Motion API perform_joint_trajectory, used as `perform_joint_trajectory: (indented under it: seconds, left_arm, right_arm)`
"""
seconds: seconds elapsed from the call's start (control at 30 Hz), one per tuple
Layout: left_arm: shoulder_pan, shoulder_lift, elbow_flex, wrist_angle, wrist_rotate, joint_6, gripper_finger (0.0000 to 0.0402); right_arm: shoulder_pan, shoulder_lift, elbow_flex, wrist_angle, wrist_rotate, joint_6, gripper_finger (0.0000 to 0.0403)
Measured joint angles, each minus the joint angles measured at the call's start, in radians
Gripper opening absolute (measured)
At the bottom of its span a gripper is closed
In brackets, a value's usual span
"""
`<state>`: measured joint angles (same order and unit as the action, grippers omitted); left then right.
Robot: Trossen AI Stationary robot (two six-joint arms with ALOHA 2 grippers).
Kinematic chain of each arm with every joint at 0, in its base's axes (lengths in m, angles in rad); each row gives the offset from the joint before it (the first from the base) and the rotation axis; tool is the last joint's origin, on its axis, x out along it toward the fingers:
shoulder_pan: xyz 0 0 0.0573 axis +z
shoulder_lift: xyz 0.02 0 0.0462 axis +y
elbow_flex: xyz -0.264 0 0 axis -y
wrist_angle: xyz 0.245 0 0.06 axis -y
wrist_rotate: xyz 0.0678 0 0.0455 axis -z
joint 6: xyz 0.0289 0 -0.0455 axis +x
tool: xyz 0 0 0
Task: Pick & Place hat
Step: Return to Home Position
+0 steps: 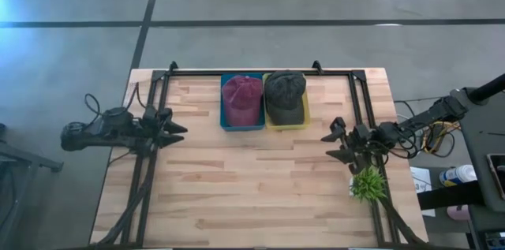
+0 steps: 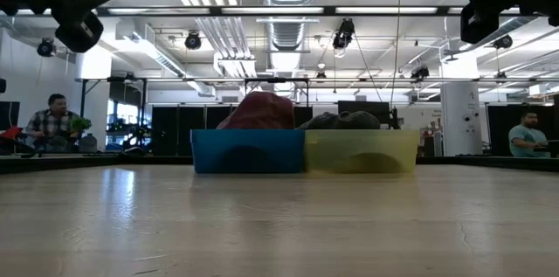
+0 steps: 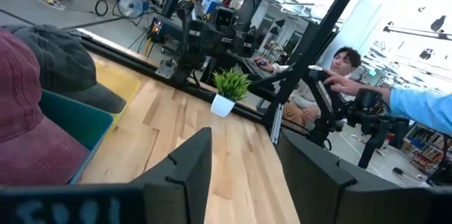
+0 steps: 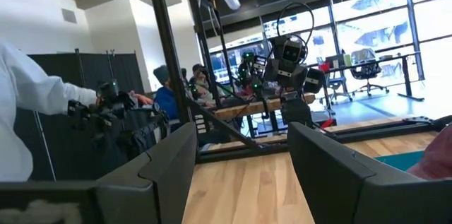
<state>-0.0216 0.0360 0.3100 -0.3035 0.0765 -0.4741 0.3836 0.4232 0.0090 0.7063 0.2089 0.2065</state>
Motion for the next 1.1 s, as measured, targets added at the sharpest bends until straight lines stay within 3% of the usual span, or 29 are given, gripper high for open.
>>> perform_joint_trajectory:
  seconds: [0.3, 0.43, 0.67, 0.77, 1.1]
  left_arm:
    - [-0.001, -0.034, -0.121, 0.003, 0.000, -0.001, 0.0161]
    - [-0.001, -0.035, -0.207, -0.001, 0.000, -0.003, 0.0161]
    - [-0.004, -0.035, -0.216, 0.063, -0.009, 0.001, 0.0161]
    - [-0.005, -0.035, -0.227, 0.093, -0.011, 0.002, 0.0161]
    - [-0.011, -0.035, -0.302, 0.332, -0.016, 0.002, 0.0161]
  right_arm:
    - [-0.061, -0.140, 0.000, -0.066, -0.004, 0.003, 0.0219]
    - [-0.147, -0.232, 0.000, -0.082, -0.005, 0.003, 0.0219]
    - [-0.319, -0.424, 0.000, -0.126, 0.000, 0.000, 0.0219]
    - [-0.369, -0.423, 0.000, -0.083, 0.002, -0.001, 0.0219]
    - [-0.375, -0.423, 0.000, -0.074, 0.000, -0.001, 0.0219]
